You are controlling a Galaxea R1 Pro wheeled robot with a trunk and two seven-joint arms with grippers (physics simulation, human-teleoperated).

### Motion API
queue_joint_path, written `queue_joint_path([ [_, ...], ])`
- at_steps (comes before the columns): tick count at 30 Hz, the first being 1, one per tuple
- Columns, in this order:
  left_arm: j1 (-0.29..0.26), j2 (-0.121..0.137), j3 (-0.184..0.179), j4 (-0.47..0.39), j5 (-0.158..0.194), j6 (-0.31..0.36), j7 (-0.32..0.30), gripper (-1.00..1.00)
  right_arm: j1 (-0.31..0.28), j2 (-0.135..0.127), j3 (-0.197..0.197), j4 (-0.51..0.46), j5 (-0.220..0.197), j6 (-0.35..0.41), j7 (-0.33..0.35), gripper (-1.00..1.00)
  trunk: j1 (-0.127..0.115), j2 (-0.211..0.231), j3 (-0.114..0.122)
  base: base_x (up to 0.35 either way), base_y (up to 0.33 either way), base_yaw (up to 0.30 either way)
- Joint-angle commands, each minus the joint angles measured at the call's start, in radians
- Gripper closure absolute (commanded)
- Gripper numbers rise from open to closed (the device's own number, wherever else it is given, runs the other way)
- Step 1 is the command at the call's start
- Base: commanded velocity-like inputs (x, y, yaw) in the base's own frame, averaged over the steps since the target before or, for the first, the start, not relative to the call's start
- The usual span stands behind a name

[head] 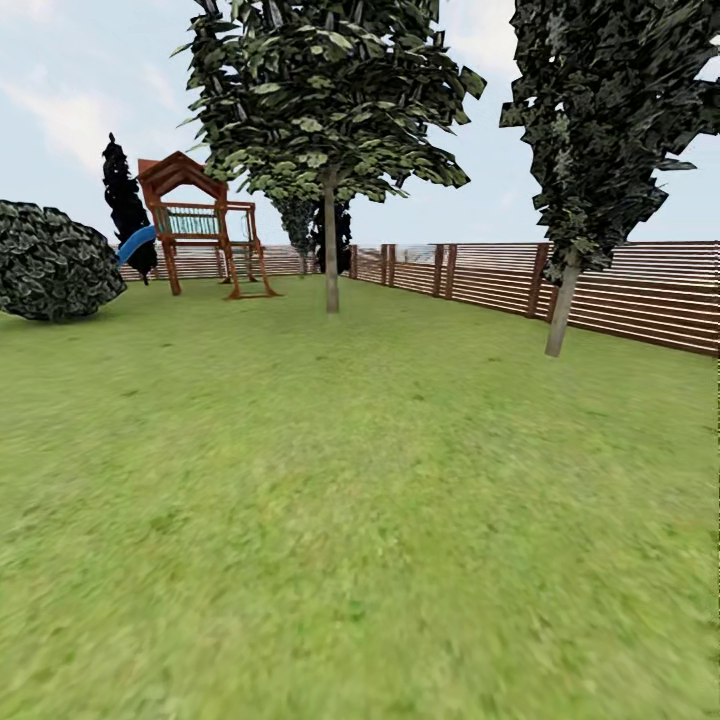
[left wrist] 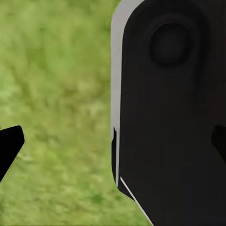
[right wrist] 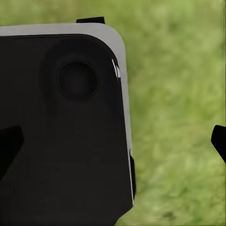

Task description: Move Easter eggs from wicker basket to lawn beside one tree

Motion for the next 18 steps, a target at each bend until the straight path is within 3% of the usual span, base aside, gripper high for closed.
queue_joint_path([
  [1,0.0,0.0,0.0,-0.002,0.0,0.0,0.001,-1.0,-0.002,0.0,0.002,0.003,-0.01,-0.004,0.0,-1.0,0.001,0.0,-0.001,0.325,0.0,-0.053],
  [18,0.0,0.001,0.0,-0.002,0.0,0.0,0.001,-1.0,-0.002,-0.001,0.002,0.003,-0.011,-0.006,0.0,-1.0,0.001,0.0,-0.001,0.325,0.0,-0.004],
])
